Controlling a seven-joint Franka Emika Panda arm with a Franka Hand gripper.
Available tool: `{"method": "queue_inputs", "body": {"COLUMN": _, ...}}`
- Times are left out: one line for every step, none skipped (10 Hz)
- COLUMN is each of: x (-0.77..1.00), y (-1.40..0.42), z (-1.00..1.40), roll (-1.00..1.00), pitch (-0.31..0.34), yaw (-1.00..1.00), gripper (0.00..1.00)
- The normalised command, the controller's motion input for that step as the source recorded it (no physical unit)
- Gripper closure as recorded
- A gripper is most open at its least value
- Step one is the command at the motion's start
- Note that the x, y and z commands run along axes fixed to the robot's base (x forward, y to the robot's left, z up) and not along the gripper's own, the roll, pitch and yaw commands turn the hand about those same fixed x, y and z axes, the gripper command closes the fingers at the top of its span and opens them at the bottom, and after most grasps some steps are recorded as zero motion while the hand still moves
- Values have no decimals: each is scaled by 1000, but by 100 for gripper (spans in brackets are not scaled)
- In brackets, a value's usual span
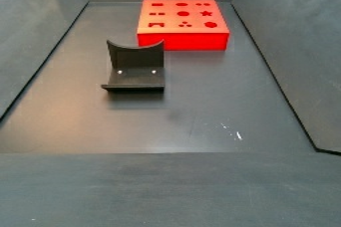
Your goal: Insert the square-circle object.
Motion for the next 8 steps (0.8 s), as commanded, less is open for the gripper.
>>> {"method": "queue_inputs", "body": {"x": 0, "y": -134, "z": -566, "roll": 39, "pitch": -124, "yaw": 0, "gripper": 100}}
{"method": "queue_inputs", "body": {"x": -69, "y": -389, "z": -826, "roll": 104, "pitch": -163, "yaw": 66, "gripper": 100}}
{"method": "queue_inputs", "body": {"x": -197, "y": -480, "z": -880, "roll": 120, "pitch": -167, "yaw": 43, "gripper": 100}}
{"method": "queue_inputs", "body": {"x": -426, "y": -423, "z": -854, "roll": 49, "pitch": -187, "yaw": 0, "gripper": 100}}
{"method": "queue_inputs", "body": {"x": -486, "y": -357, "z": -854, "roll": 44, "pitch": -194, "yaw": 0, "gripper": 100}}
{"method": "queue_inputs", "body": {"x": -506, "y": -314, "z": -854, "roll": 76, "pitch": -197, "yaw": 0, "gripper": 100}}
{"method": "queue_inputs", "body": {"x": -429, "y": -269, "z": -800, "roll": 37, "pitch": -236, "yaw": -9, "gripper": 100}}
{"method": "queue_inputs", "body": {"x": -229, "y": -171, "z": -691, "roll": 0, "pitch": -279, "yaw": 0, "gripper": 100}}
